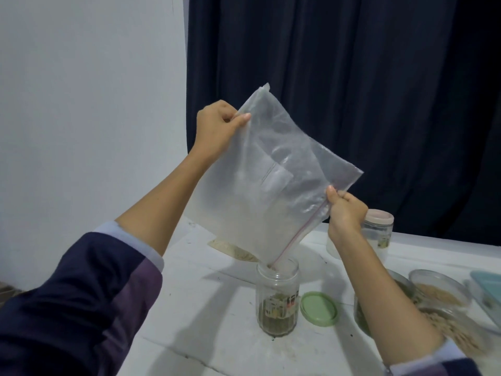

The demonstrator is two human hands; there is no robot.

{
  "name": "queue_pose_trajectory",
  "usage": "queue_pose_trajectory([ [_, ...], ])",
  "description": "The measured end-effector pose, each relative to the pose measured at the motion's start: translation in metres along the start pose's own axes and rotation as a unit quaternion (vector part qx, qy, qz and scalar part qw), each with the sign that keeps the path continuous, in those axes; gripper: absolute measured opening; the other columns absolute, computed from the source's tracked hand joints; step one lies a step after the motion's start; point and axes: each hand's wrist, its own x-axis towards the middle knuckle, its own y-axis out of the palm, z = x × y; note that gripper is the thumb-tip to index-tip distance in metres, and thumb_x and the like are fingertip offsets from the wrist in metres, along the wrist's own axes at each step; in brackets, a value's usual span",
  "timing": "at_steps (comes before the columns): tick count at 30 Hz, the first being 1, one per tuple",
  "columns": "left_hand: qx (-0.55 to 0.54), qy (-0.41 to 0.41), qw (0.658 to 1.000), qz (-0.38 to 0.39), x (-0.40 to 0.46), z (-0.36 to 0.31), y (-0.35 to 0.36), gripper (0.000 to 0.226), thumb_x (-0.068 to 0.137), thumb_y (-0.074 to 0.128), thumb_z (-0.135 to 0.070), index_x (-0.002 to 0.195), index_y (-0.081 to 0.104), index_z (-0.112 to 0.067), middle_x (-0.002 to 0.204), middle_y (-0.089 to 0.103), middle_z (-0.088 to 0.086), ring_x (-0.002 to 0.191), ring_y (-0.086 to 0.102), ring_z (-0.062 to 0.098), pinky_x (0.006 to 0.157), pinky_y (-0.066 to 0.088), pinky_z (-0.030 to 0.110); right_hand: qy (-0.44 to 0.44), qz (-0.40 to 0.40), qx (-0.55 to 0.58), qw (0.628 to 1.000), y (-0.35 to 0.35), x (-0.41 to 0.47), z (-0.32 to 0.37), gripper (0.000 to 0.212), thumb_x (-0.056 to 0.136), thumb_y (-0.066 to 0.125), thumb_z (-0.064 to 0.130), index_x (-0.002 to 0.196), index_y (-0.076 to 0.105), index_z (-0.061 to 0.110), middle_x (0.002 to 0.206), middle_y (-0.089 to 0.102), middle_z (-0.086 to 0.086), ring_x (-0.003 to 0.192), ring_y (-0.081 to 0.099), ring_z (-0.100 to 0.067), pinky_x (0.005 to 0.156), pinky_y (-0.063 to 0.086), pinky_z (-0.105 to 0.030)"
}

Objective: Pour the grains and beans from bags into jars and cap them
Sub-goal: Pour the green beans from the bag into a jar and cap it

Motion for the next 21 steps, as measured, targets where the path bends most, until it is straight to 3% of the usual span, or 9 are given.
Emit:
queue_pose_trajectory([
  [8, 0.009, 0.006, 1.000, 0.023, 0.002, -0.003, 0.016, 0.023, 0.086, 0.068, -0.024, 0.074, 0.069, -0.004, 0.077, 0.055, -0.012, 0.068, 0.053, 0.002, 0.063, 0.041, 0.004, 0.014, -0.014, 0.017, 1.000, -0.003, 0.004, -0.005, 0.032, 0.091, 0.065, 0.017, 0.062, 0.053, 0.012, 0.068, 0.055, -0.002, 0.072, 0.054, -0.018, 0.079, 0.053, -0.033],
  [21, 0.001, 0.001, 0.999, 0.038, 0.004, -0.003, 0.023, 0.023, 0.086, 0.068, -0.026, 0.075, 0.070, -0.006, 0.077, 0.055, -0.014, 0.068, 0.053, 0.002, 0.061, 0.040, 0.004, 0.030, -0.018, 0.030, 0.999, -0.013, 0.011, -0.012, 0.029, 0.090, 0.066, 0.016, 0.065, 0.053, 0.011, 0.072, 0.055, -0.001, 0.072, 0.052, -0.015, 0.073, 0.050, -0.025],
])
